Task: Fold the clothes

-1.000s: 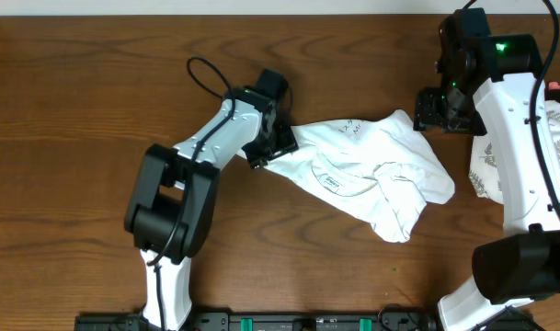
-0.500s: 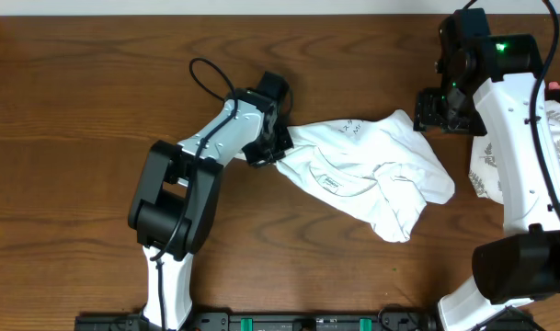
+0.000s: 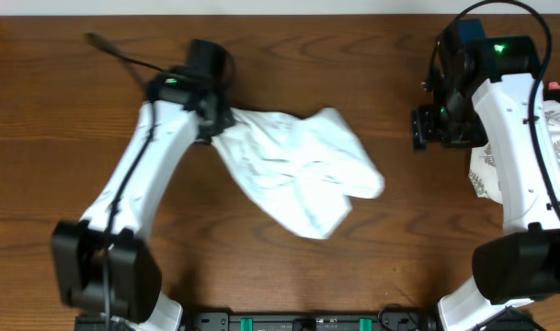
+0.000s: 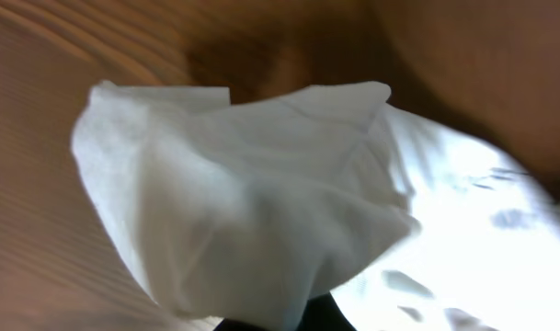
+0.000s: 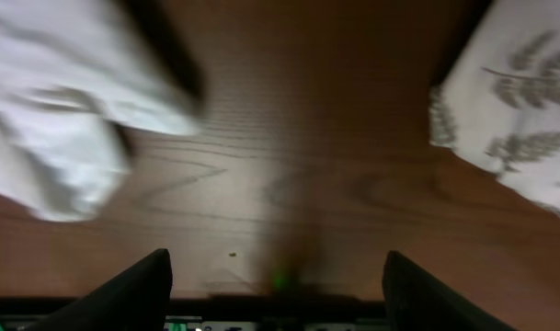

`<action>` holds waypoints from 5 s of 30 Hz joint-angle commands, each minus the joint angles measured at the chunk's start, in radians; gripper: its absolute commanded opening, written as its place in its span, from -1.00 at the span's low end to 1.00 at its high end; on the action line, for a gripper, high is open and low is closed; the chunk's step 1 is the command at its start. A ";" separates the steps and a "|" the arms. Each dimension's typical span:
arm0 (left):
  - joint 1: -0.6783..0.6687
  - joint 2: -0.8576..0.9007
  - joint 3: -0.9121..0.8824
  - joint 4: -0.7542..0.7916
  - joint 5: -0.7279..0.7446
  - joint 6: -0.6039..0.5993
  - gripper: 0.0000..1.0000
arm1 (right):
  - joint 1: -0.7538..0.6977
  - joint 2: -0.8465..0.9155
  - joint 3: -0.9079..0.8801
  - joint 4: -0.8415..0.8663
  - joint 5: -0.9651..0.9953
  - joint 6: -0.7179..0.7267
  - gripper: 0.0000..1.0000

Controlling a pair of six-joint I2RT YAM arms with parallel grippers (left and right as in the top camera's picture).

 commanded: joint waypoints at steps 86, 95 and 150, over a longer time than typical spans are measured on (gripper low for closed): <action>0.001 -0.270 0.002 0.112 -0.079 0.215 -0.89 | 0.032 -0.477 -0.445 0.612 0.340 0.240 -0.98; 0.000 -0.356 0.002 0.098 -0.079 0.215 -0.88 | 0.008 -0.538 -0.445 0.530 0.355 0.236 -0.98; -0.029 0.022 -0.001 0.198 0.136 0.353 0.96 | 0.116 -0.172 -0.835 0.887 0.142 -0.059 0.52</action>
